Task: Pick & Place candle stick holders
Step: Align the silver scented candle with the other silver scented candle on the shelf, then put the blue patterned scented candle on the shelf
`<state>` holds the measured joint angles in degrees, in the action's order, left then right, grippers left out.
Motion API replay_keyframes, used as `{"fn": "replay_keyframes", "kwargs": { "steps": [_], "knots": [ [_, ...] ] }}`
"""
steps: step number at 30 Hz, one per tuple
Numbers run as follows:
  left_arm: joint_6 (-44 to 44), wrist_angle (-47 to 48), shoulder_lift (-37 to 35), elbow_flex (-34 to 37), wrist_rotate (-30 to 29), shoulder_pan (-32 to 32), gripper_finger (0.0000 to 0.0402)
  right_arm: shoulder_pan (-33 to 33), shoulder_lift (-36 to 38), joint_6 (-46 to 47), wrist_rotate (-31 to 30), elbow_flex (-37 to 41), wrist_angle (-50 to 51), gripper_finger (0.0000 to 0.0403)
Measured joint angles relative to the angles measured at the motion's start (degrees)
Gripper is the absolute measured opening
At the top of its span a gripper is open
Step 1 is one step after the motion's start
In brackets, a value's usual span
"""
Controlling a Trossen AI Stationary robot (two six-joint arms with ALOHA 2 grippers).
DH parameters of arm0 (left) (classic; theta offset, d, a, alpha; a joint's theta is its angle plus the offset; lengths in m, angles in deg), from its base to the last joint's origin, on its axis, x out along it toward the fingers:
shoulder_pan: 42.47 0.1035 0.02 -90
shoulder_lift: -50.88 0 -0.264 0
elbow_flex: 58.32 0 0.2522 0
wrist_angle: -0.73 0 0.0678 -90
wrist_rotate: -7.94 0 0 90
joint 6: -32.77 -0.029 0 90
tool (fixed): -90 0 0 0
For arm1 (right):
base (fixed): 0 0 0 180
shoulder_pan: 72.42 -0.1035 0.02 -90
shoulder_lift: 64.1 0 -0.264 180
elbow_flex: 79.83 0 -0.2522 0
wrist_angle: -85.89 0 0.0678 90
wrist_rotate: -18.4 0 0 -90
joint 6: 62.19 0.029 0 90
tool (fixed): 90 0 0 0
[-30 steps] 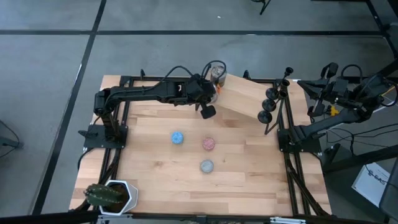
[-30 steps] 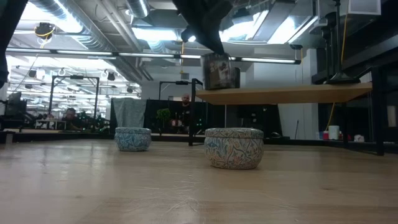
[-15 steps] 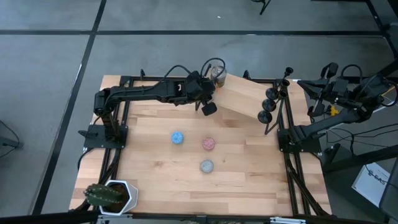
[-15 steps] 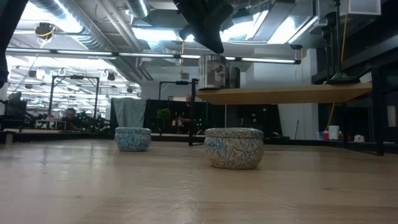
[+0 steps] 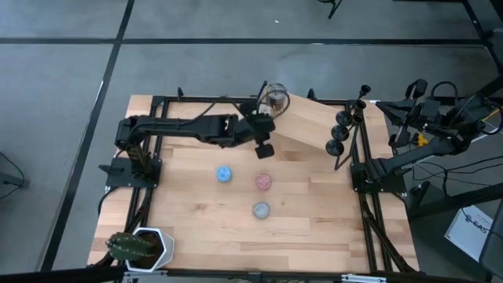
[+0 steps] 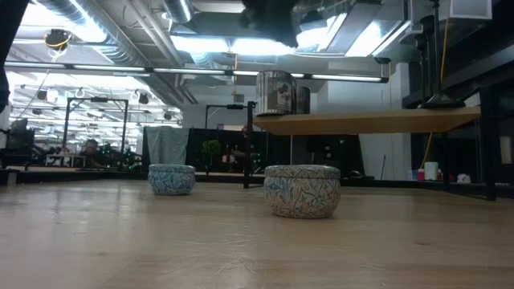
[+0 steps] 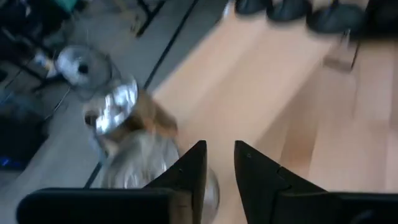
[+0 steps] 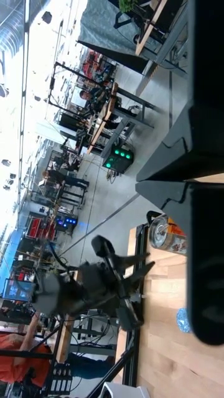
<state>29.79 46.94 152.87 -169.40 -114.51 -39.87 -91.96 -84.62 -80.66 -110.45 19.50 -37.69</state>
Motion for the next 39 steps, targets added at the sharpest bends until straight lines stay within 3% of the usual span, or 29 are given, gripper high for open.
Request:
{"fn": "replay_keyframes", "kwargs": {
  "steps": [5, 10, 19, 29, 39],
  "knots": [
    [9.78, 11.87, 0.05, 0.12, -0.59, -1.77, 0.0034, -0.01, 0.0, 0.01, 0.0, 0.01, -0.02, 0.0005],
    [15.52, 13.79, 0.08, 2.56, -1.04, -0.38, 0.0005, 0.01, 0.0, -0.01, 0.0, -0.01, -0.02, 0.0005],
    [13.62, 4.41, 0.71, 7.76, -1.09, 3.99, 0.0002, 0.01, 0.0, 0.0, -0.01, -0.01, 0.0, 0.0005],
    [12.73, 0.06, 1.17, 7.87, 1.54, 5.55, 0.0002, 0.0, 0.0, 0.01, -0.02, 0.0, -0.02, 0.0005],
    [12.78, 0.99, 1.06, 7.87, 2.6, -2.07, 0.0003, -0.01, 0.0, 0.01, -0.02, 0.01, -0.01, 0.0005]
  ]
}}
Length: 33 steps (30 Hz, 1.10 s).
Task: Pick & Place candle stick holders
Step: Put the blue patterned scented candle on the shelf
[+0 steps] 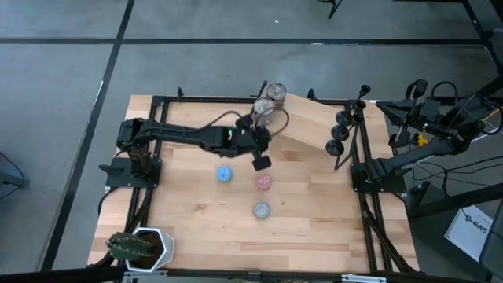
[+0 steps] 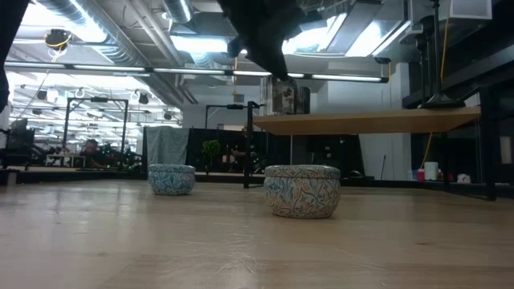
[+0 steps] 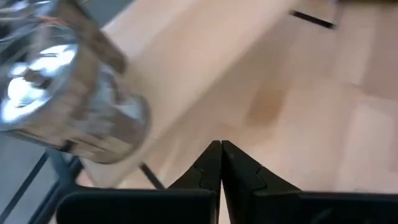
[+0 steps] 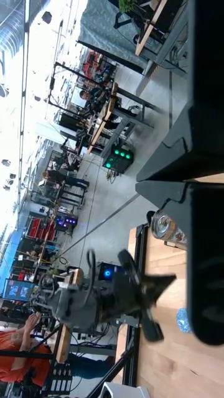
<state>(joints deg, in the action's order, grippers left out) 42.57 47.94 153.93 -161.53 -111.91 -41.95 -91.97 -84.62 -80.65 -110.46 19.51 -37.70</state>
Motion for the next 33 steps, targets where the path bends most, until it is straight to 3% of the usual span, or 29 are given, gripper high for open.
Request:
{"fn": "replay_keyframes", "kwargs": {
  "steps": [6, 14, 22, 26, 33],
  "knots": [
    [3.28, 7.11, -0.02, 0.0, 0.52, -5.64, 0.0003, 0.01, 0.0, -0.01, 0.01, 0.0, 0.01, 0.0005],
    [18.82, 23.87, 0.29, -0.02, 14.44, -10.47, 0.0002, 0.01, 0.0, 0.0, 0.02, -0.01, 0.01, 0.0005],
    [29.46, 33.74, 1.76, -0.14, 14.3, -16.34, 0.0002, 0.01, 0.0, -0.01, 0.01, -0.02, 0.01, 0.0005],
    [30.04, 35.02, 4.28, -0.11, 12.72, -17.81, 0.0003, 0.02, 0.02, -0.01, 0.02, 0.0, -0.02, 0.0005],
    [21.34, 34.48, 10.86, -0.07, 11.75, -18.48, 0.0003, 0.02, 0.02, 0.0, -0.03, 0.01, -0.02, 0.0005]
  ]
}}
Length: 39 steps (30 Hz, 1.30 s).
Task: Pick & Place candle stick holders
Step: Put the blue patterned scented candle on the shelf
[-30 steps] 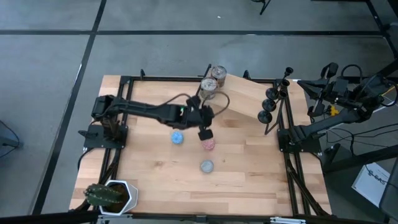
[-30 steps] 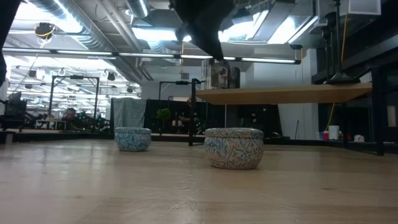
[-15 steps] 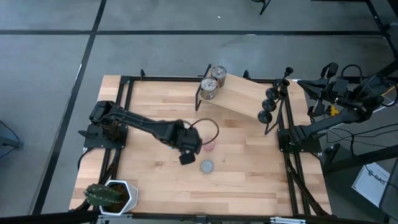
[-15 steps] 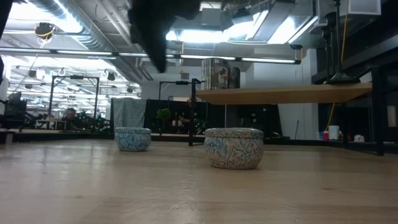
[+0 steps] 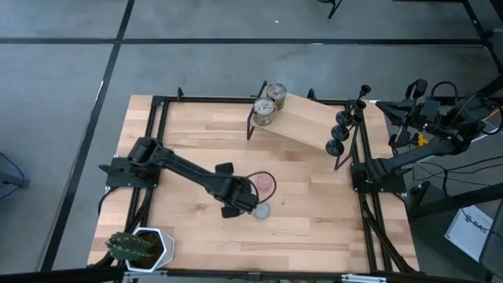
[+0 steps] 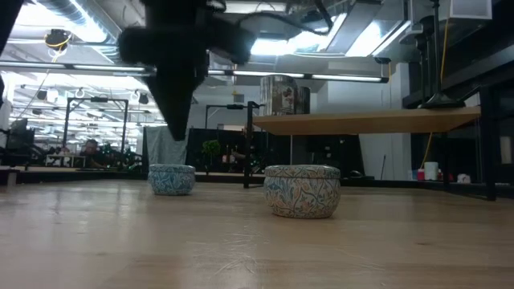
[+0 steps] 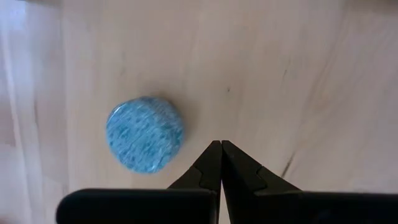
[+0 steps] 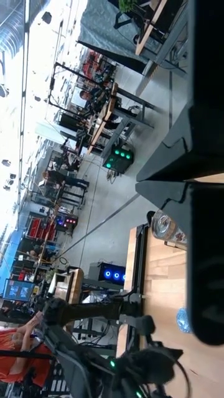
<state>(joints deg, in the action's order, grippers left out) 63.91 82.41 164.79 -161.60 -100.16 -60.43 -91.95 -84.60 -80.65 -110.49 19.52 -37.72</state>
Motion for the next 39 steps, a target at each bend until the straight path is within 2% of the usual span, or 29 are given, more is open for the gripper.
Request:
{"fn": "replay_keyframes", "kwargs": {
  "steps": [4, 8, 15, 17, 21, 25, 31, 34, 39],
  "knots": [
    [-3.27, 0.0, 2.55, 0.02, -0.8, 0.05, 0.0002, 0.0, 0.0, -0.01, 0.02, -0.01, 0.02, 0.0005],
    [-4.44, 0.17, 3.58, 0.02, -5.27, 0.16, 0.0003, -0.01, 0.0, -0.01, 0.02, -0.01, 0.0, 0.0005],
    [-4.47, 0.64, 3.31, 0.02, -9.38, 0.17, 0.0003, -0.01, 0.0, 0.0, 0.02, -0.01, 0.01, 0.0005],
    [-3.93, 0.96, 3.3, 0.02, -9.03, 0.42, 0.0002, 0.0, 0.0, -0.02, 0.02, -0.01, 0.0, 0.0005],
    [-0.48, 2.75, 2.54, 0.02, -4.35, 2.45, 0.0002, -0.01, 0.0, 0.0, 0.02, -0.01, 0.01, 0.0005],
    [-0.42, 4.91, 0.2, 0.04, -5.38, 4.67, 0.0002, -0.02, 0.0, -0.02, 0.02, 0.0, 0.02, 0.0005],
    [-3.26, 0.43, -4.83, 0.13, -4.94, 6.91, 0.0002, -0.02, 0.0, -0.02, 0.02, -0.02, 0.02, 0.0005],
    [-3.43, -4.84, -8.06, 3.62, -3.79, 7.96, 0.0002, 0.0, 0.0, 0.0, 0.03, -0.01, 0.02, 0.0005],
    [-3.42, -18.96, -15.01, 17.56, 2.65, 9.92, 0.0002, -0.02, 0.0, 0.0, 0.04, -0.02, 0.02, 0.0005]
  ]
}}
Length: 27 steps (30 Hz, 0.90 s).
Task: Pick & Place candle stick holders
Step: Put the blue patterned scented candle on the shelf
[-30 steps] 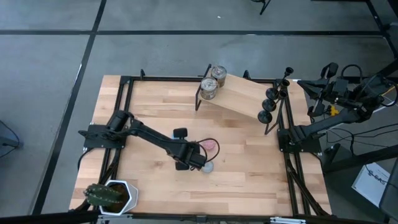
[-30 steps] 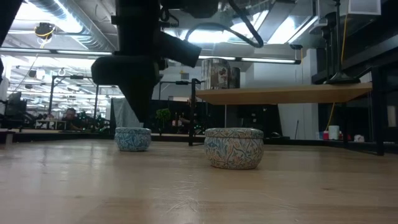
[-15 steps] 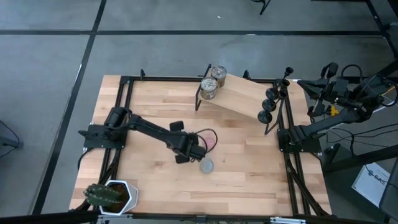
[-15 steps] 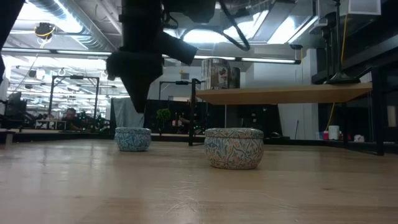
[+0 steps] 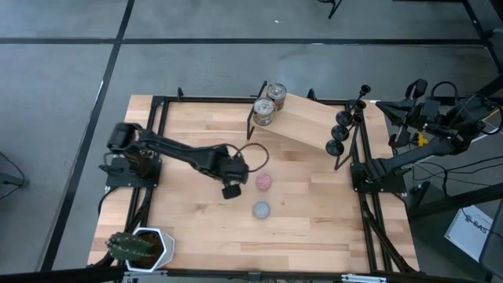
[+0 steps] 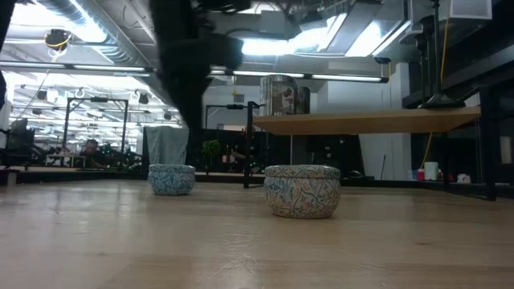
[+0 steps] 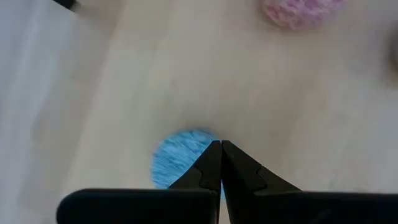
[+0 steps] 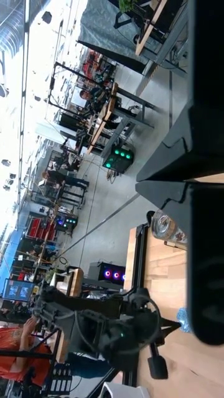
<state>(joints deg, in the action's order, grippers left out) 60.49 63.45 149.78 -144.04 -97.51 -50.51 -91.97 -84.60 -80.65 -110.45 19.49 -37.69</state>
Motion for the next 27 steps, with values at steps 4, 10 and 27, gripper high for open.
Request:
{"fn": "replay_keyframes", "kwargs": {
  "steps": [4, 10, 27],
  "knots": [
    [0.49, -14.19, -7.13, 10.03, 0.21, 0.56, 0.0002, 0.0, 0.0, 0.0, 0.0, 0.0, -0.02, 0.0005],
    [2.94, -22.34, -12.72, 17.4, -6.75, 0.58, 0.0004, 0.0, -0.01, -0.01, 0.02, 0.01, -0.01, 0.0005],
    [8.79, -19.93, -12.25, 18.18, -4.34, -0.87, 0.0195, 0.01, -0.01, -0.01, 0.02, 0.01, -0.02, 0.0005]
  ]
}}
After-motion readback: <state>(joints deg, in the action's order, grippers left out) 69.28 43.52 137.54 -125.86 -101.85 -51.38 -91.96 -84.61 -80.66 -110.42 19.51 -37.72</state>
